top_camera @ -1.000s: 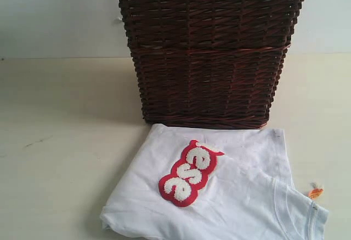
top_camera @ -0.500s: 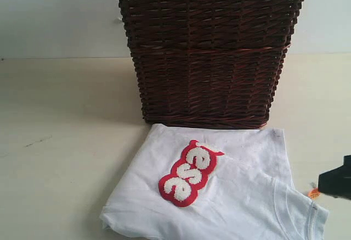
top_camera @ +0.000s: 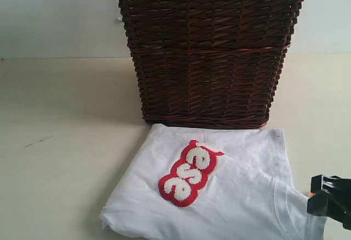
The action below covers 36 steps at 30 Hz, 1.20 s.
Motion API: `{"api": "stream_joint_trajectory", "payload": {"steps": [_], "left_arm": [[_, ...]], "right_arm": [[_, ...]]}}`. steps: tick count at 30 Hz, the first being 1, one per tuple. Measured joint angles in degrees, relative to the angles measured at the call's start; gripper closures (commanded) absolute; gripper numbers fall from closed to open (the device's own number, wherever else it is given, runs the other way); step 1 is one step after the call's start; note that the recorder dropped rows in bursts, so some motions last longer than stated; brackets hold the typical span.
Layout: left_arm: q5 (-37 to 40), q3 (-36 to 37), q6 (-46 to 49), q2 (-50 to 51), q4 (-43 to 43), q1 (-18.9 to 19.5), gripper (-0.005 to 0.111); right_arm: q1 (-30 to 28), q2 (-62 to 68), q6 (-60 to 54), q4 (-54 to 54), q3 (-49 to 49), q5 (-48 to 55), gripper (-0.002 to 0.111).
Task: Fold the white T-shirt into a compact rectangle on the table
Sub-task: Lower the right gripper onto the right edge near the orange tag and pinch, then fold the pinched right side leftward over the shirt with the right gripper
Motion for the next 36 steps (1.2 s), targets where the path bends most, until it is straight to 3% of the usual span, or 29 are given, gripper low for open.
{"api": "stream_joint_trajectory", "payload": {"steps": [18, 24, 27, 32, 36], "left_arm": [[0.0, 0.0, 0.0, 0.0, 0.0, 0.0, 0.107], [0.0, 0.0, 0.0, 0.0, 0.0, 0.0, 0.107], [0.0, 0.0, 0.0, 0.0, 0.0, 0.0, 0.107], [0.0, 0.0, 0.0, 0.0, 0.0, 0.0, 0.107], [0.0, 0.0, 0.0, 0.0, 0.0, 0.0, 0.107]], "right_arm": [[-0.1, 11.1, -35.6, 31.5, 2.5, 1.9, 0.05], [-0.1, 12.2, -36.9, 34.2, 3.0, 1.2, 0.052], [-0.2, 12.9, -36.9, 35.0, 2.9, 1.6, 0.065], [-0.2, 13.8, -39.6, 34.6, 3.0, 2.4, 0.109], [-0.2, 14.0, -42.2, 34.4, 3.1, 3.4, 0.108]]}}
